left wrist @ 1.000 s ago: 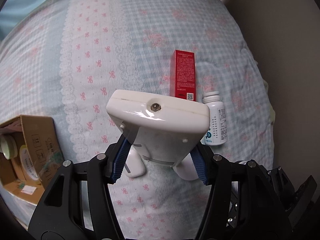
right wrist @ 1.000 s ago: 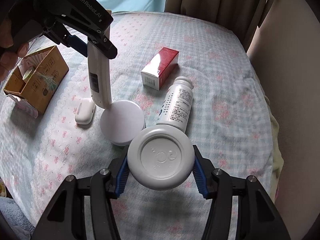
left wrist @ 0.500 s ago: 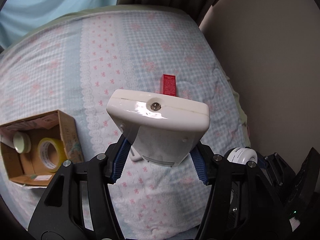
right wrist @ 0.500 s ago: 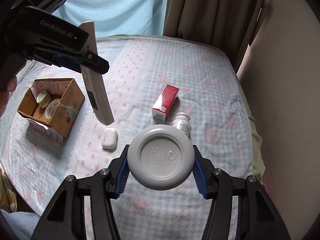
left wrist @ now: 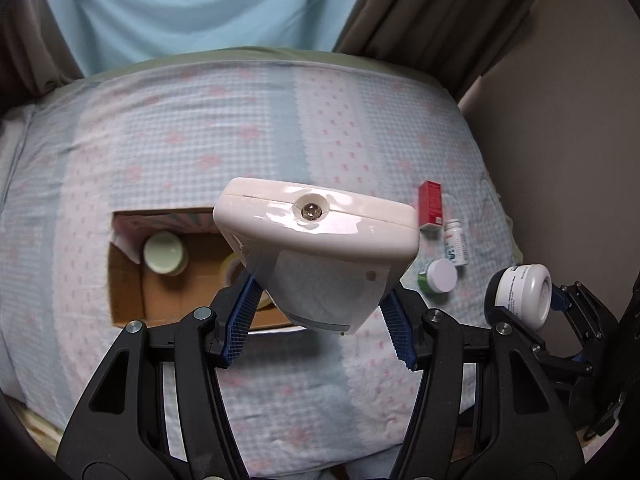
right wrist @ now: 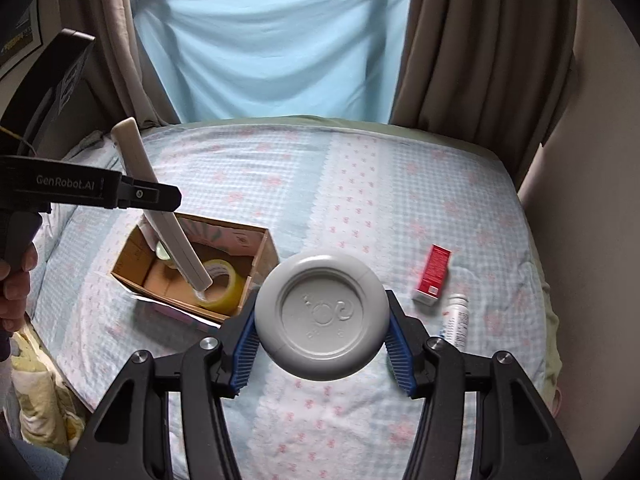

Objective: Organize rigid objects
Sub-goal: 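Carry the remote into the box with the left tool while the right tool places the jar inside the tape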

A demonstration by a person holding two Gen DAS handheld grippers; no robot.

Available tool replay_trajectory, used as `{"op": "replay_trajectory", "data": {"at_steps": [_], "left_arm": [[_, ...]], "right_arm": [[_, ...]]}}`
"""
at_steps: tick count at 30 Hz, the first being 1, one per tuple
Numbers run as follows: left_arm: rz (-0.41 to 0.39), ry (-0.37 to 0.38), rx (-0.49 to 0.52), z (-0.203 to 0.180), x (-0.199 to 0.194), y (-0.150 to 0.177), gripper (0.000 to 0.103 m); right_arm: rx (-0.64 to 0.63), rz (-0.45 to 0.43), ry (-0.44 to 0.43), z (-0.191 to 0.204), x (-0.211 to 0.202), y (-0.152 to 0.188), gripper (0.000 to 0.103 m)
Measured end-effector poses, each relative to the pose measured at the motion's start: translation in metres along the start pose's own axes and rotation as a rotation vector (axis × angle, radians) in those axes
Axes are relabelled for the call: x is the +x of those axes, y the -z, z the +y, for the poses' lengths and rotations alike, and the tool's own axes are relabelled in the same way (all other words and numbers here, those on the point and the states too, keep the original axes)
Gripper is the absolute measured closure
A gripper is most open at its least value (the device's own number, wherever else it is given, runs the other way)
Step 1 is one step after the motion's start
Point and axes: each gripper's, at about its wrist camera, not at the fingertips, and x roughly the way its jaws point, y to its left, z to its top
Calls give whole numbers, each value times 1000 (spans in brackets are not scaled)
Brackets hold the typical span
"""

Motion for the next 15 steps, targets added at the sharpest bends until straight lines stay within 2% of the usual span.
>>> {"op": "replay_trajectory", "data": {"at_steps": [7,11,15], "left_arm": [[-25,-62,-66,113,-30,20,49],[-19,-67,-74,162,-26,25,49],[18,-55,-63,195,-6,25,48]], "right_arm": [[15,20,-75,84,13,-18,51],[31,45,-92,117,27,-26,51],[72,68,-95,139,48,-35,51]]}}
